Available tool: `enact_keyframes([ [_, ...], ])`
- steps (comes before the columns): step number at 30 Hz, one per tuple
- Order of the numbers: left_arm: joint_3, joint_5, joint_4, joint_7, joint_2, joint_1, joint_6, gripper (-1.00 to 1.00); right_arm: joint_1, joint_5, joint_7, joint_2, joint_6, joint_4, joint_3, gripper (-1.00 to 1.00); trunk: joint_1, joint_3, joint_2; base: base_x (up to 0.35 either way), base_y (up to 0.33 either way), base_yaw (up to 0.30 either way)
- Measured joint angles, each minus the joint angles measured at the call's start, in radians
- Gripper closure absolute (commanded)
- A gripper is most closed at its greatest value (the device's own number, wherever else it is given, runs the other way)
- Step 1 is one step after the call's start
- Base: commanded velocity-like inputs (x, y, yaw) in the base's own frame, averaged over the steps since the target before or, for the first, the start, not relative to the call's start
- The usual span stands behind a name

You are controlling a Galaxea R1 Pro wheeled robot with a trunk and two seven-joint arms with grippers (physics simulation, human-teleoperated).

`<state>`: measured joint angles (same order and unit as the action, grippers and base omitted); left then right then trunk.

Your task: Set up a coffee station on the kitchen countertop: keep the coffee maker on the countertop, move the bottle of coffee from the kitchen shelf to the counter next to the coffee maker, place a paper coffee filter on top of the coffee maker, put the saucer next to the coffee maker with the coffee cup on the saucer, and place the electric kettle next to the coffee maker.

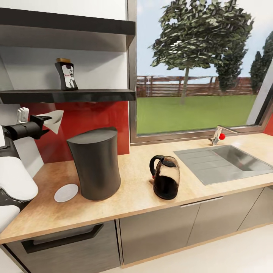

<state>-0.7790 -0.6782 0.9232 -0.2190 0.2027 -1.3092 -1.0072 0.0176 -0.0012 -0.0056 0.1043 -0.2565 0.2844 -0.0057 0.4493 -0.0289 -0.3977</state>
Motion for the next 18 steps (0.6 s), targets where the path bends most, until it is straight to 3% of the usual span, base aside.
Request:
enact_keyframes([
  [5, 0.0, 0.0, 0.0, 0.0, 0.0, 0.001, -0.001, 1.0, 0.0, 0.0, 0.0, 0.0, 0.0, 0.0, 0.0, -1.0, 0.0, 0.0, 0.0, 0.0, 0.004, 0.0],
  [9, 0.0, 0.0, 0.0, 0.0, 0.0, 0.0, -0.001, 1.0, 0.0, 0.0, 0.0, 0.0, 0.0, 0.0, 0.0, -1.0, 0.0, 0.0, 0.0, 0.0, 0.236, -0.054],
  [18, 0.0, 0.0, 0.0, 0.0, 0.0, 0.0, -0.001, 1.0, 0.0, 0.0, 0.0, 0.0, 0.0, 0.0, 0.0, -1.0, 0.0, 0.0, 0.0, 0.0, 0.21, -0.26],
])
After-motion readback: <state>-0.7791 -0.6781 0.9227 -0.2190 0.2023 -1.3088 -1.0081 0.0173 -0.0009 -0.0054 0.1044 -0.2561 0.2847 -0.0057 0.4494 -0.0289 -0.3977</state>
